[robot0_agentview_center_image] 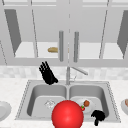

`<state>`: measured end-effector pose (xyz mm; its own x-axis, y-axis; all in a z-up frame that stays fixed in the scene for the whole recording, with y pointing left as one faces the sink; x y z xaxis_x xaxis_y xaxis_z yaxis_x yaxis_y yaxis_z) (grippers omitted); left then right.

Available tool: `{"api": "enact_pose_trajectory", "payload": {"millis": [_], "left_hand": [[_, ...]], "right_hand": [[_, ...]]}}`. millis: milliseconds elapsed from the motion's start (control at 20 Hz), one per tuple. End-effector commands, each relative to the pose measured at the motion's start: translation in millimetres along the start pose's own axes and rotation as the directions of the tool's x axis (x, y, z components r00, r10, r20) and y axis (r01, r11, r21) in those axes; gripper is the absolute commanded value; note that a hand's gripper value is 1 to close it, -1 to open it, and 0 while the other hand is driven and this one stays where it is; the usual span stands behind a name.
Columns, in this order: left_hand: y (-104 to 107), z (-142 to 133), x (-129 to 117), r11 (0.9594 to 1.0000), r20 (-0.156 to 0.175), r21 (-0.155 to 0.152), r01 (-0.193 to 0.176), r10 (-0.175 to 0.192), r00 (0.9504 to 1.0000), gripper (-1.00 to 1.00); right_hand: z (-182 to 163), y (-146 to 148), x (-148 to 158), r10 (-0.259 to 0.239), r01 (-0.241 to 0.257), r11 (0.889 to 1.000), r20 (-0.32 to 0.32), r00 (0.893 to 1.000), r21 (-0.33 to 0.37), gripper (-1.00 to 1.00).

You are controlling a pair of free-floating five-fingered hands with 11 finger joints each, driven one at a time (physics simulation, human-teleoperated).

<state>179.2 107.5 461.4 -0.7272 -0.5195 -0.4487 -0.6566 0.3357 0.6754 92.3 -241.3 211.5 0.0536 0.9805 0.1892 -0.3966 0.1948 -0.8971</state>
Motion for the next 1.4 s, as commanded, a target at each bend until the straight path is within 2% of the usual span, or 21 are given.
{"api": "enact_pose_trajectory", "payload": {"millis": [0, 50, 150, 350, 400, 600, 750, 1000, 1150, 1350], "left_hand": [[3, -2, 8, 0.9870, -0.011, 0.161, 0.001, 0.001, 0.9999, -1.00], [2, -4, 9, 0.9886, -0.023, 0.150, -0.003, 0.006, 0.9997, -1.00], [4, -7, 14, 0.9893, -0.031, 0.146, -0.009, 0.014, 0.9994, -1.00], [6, -11, 23, 0.9887, -0.036, 0.149, -0.013, 0.018, 0.9992, -1.00], [3, -13, 21, 0.9903, -0.051, 0.138, -0.010, 0.017, 0.9985, -1.00], [1, -19, 25, 0.9887, -0.052, 0.150, -0.001, 0.009, 0.9986, -1.00], [-1, -20, 24, 0.9895, -0.077, 0.142, 0.025, -0.015, 0.9970, -1.00], [-2, -23, 25, 0.9886, -0.083, 0.148, 0.026, -0.014, 0.9964, -1.00], [-3, -26, 27, 0.9892, -0.091, 0.146, 0.017, -0.004, 0.9958, -1.00], [-5, -29, 27, 0.9908, -0.106, 0.135, -0.013, 0.027, 0.9940, -1.00]], "right_hand": [[0, 0, 0, 0.000, 0.000, 1.000, 0.000, 1.000, 0.000, 0.00], [0, 0, 0, 0.000, 0.000, 1.000, 0.000, 1.000, 0.000, 0.00], [0, 0, 0, 0.000, 0.000, 1.000, 0.000, 1.000, 0.000, 0.00], [0, 0, 0, 0.000, 0.000, 1.000, 0.000, 1.000, 0.000, 0.00], [0, 0, 0, 0.000, 0.000, 1.000, 0.000, 1.000, 0.000, 0.00], [0, 0, 0, 0.000, 0.000, 1.000, 0.000, 1.000, 0.000, 0.00], [0, 0, 0, 0.000, 0.000, 1.000, 0.000, 1.000, 0.000, 0.00], [0, 0, 0, 0.000, 0.000, 1.000, 0.000, 1.000, 0.000, 0.00], [0, 0, 0, 0.000, 0.000, 1.000, 0.000, 1.000, 0.000, 0.00], [0, 0, 0, 0.000, 0.000, 1.000, 0.000, 1.000, 0.000, 0.00]]}}
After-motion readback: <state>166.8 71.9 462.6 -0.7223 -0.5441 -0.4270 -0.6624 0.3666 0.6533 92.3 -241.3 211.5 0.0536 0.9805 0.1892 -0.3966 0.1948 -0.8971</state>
